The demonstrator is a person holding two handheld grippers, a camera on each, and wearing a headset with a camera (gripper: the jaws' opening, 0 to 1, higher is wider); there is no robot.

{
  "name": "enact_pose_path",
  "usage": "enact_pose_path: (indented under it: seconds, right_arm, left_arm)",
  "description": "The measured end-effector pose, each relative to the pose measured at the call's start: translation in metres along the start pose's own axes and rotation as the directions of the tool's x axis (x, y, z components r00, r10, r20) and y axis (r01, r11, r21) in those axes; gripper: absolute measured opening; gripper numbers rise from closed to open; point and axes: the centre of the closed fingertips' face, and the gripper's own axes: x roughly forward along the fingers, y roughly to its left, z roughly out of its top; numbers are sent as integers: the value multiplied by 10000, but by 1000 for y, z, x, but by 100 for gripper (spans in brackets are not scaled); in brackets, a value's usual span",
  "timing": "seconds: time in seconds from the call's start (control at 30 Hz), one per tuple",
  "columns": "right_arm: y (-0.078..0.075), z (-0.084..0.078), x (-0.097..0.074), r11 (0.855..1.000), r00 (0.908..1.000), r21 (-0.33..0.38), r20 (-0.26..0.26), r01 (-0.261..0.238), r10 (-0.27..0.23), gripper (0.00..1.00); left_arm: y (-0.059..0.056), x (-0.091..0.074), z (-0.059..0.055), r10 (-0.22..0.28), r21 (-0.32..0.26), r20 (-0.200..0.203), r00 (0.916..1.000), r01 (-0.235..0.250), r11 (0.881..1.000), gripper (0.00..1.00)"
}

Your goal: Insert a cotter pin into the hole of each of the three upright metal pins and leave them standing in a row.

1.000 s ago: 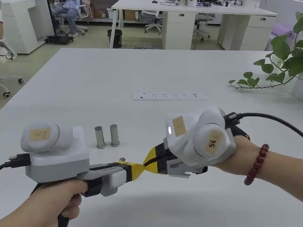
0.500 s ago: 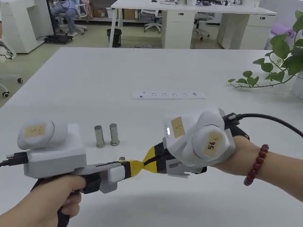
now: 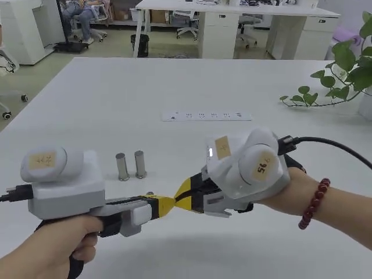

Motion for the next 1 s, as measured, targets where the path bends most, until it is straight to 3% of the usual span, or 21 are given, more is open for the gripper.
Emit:
enact_pose_path:
  seconds: [0.2, 0.43, 0.73, 1.0]
  right_arm:
    - [3, -3, -2, 9974, 9994, 668, 240, -262, 246, 9]
    - [8, -8, -5, 9904, 9974, 1216, 347, -662, 624, 12]
    - [23, -10, -9, 9666, 9864, 1996, 664, -1609, 1505, 15]
    - [36, -11, -11, 9499, 9726, 2105, 750, -2311, 2200, 15]
  left_arm:
    - [3, -2, -2, 104, 410, -70, 9999, -101, 9991, 0]
    - [5, -2, -7, 97, 1366, -285, 9995, -57, 9906, 0]
    - [3, -2, -20, -65, 2574, -838, 9965, 279, 9659, 0]
    - [-10, -4, -27, -554, 3528, -1170, 9916, 936, 9310, 0]
